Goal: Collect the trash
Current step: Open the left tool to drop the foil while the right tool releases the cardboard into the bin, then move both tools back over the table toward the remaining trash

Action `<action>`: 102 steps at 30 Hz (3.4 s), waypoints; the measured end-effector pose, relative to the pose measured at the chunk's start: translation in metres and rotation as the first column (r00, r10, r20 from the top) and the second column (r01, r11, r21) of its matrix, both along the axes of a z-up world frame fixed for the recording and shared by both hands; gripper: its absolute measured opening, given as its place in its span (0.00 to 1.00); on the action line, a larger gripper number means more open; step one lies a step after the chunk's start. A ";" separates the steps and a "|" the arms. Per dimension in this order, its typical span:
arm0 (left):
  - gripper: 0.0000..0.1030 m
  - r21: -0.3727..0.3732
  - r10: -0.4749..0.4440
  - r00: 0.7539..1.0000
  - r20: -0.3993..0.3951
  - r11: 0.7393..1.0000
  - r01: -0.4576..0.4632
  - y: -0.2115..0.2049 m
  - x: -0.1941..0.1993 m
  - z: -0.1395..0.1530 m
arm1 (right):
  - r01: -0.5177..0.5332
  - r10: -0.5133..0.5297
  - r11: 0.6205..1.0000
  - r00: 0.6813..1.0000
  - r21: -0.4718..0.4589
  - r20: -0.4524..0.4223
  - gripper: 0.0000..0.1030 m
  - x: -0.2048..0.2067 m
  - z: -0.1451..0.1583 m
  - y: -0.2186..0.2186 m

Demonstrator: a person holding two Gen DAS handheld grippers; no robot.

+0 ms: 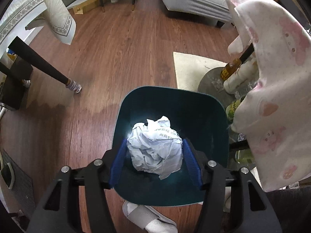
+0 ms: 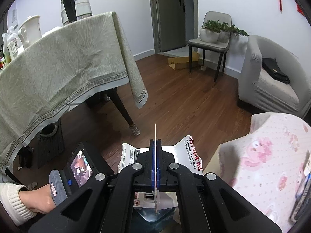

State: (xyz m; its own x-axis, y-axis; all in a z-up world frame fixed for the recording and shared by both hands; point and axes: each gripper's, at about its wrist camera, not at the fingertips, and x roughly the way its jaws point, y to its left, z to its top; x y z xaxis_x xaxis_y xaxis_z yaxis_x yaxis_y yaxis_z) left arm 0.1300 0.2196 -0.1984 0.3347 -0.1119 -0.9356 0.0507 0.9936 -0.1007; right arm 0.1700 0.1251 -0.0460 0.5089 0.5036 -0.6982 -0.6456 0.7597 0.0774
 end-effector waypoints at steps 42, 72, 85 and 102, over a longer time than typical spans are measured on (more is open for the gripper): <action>0.47 -0.052 0.114 0.911 0.397 0.994 -0.101 0.033 -0.007 0.150 | -0.073 0.024 0.982 0.963 -0.174 -0.268 0.01 0.011 -0.127 0.043; 0.36 -0.092 0.062 0.850 0.522 0.996 -0.017 -0.008 -0.003 0.208 | -0.162 0.092 0.967 0.943 -0.198 -0.320 0.28 -0.020 -0.140 0.029; 0.39 -0.065 0.020 0.825 0.565 0.998 0.020 -0.031 0.002 0.218 | -0.178 0.165 0.982 0.972 -0.066 -0.167 0.27 -0.043 -0.054 -0.003; 0.53 -0.070 -0.025 0.821 0.570 0.994 0.079 -0.087 0.015 0.214 | 0.031 -0.032 0.999 0.999 -0.033 -0.022 0.37 -0.033 0.001 -0.110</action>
